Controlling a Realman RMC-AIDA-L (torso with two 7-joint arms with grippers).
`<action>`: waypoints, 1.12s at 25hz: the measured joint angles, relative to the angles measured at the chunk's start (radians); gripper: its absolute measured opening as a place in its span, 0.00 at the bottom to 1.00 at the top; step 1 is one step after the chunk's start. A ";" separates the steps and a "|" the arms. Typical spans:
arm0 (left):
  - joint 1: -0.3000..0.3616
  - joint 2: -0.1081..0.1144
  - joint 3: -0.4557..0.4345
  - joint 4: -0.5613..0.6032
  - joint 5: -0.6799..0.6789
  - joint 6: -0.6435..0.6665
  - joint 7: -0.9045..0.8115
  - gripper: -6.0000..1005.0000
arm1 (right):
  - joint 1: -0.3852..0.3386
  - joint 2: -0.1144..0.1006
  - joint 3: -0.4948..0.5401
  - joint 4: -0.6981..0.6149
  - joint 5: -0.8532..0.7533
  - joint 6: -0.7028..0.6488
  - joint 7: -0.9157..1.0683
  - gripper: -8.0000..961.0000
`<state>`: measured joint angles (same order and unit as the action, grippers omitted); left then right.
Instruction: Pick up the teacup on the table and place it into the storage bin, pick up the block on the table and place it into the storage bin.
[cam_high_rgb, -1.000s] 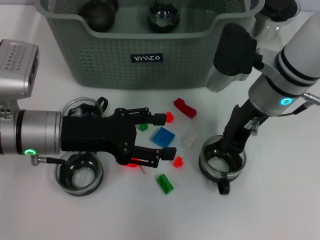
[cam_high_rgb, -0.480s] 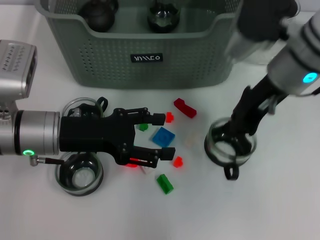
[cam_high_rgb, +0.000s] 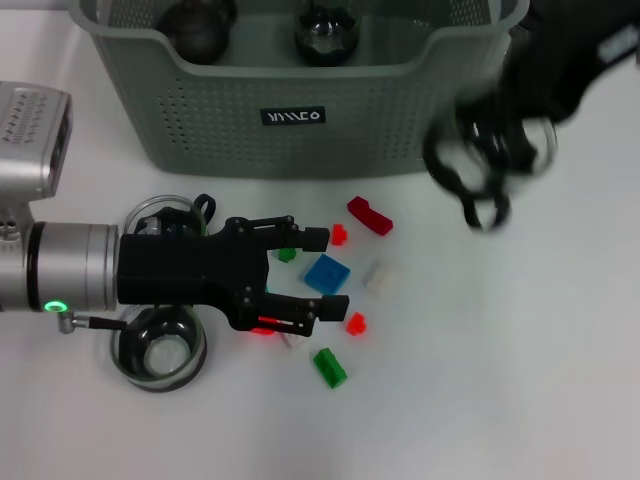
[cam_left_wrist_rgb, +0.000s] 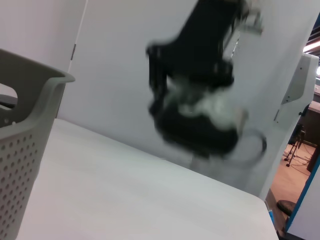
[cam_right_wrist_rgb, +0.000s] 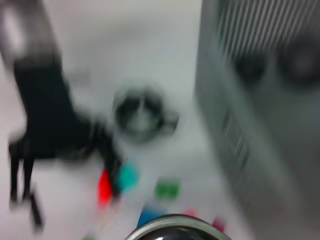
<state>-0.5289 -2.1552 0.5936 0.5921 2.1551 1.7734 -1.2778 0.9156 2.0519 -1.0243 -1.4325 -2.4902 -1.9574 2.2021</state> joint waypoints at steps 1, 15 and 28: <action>0.000 0.000 0.000 0.000 0.000 0.000 0.000 0.80 | 0.012 0.002 0.033 -0.018 0.021 0.008 -0.006 0.07; -0.005 0.001 0.000 0.000 -0.002 -0.011 0.000 0.79 | 0.182 -0.030 0.090 0.307 -0.002 0.634 0.070 0.07; 0.002 0.001 -0.003 0.000 -0.001 -0.011 0.000 0.79 | 0.324 0.043 -0.107 0.697 -0.433 0.975 0.163 0.07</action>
<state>-0.5274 -2.1539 0.5905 0.5921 2.1537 1.7624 -1.2782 1.2395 2.0953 -1.1315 -0.7351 -2.9232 -0.9819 2.3650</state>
